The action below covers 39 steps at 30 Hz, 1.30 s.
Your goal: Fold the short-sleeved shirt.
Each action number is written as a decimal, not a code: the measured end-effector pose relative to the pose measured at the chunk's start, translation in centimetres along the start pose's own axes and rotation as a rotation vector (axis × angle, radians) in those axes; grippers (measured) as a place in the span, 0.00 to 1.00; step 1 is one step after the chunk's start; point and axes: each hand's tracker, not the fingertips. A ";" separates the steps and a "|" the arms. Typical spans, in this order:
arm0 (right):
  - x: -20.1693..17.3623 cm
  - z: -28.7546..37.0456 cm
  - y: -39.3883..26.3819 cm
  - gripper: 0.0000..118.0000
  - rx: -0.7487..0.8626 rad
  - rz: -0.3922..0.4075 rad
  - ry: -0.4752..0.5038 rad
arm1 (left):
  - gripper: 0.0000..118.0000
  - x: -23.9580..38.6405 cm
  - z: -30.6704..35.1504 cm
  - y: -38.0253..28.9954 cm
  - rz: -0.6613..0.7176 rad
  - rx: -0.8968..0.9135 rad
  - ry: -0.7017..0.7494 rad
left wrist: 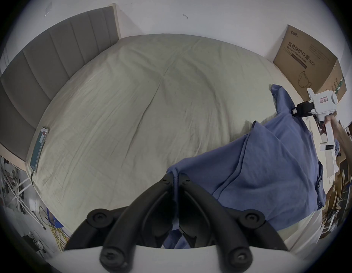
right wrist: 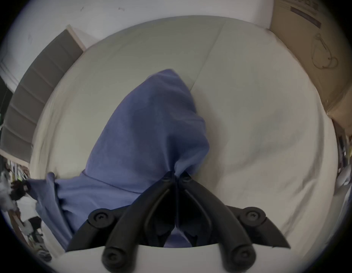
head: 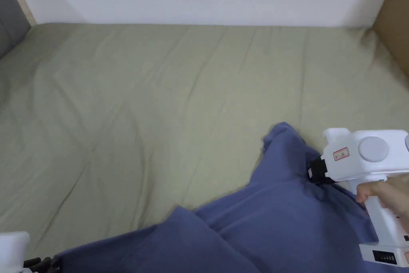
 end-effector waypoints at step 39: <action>0.8 49.8 12.2 0.01 0.960 -0.130 -0.190 | 0.02 11.1 28.8 35.0 -0.135 0.863 0.054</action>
